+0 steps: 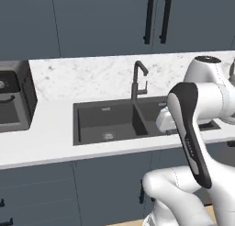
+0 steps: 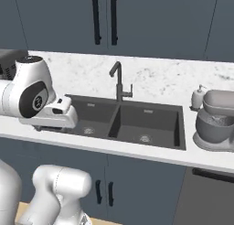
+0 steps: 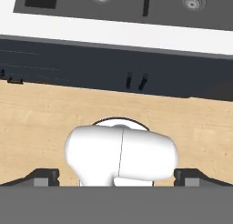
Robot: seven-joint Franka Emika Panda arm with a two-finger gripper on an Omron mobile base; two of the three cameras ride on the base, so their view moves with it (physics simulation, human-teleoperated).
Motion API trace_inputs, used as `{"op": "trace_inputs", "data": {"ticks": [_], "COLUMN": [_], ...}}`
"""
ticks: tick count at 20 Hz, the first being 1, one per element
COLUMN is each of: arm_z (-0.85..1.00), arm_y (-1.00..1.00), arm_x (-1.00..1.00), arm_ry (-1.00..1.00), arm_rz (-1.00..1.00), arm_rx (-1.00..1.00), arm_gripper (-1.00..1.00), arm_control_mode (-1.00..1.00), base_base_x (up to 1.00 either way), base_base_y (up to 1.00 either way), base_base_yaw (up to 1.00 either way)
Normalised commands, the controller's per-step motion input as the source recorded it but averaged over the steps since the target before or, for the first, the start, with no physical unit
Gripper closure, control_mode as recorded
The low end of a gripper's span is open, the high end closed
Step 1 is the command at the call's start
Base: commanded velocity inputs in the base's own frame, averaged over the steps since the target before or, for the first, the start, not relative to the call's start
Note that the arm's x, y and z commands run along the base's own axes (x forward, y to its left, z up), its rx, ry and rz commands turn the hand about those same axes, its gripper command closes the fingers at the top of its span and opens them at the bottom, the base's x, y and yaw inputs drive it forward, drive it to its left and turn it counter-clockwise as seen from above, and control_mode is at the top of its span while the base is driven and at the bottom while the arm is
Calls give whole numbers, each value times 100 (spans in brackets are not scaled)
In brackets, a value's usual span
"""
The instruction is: Navigate to the sink.
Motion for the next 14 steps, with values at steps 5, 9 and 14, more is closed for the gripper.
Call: {"op": "trace_inputs", "data": {"ticks": [5, 9, 14], "arm_z": [0, 0, 0], "arm_y": [0, 0, 0], "arm_x": [0, 0, 0], "arm_ry": [0, 0, 0], "arm_rz": [0, 0, 0], "arm_rx": [0, 0, 0], "arm_gripper": [-100, -100, -100], "arm_control_mode": [100, 100, 100], "base_base_x": [32, 41, 70], "base_base_y": [-2, -15, -14], "base_base_yaw": [-7, 0, -8]}}
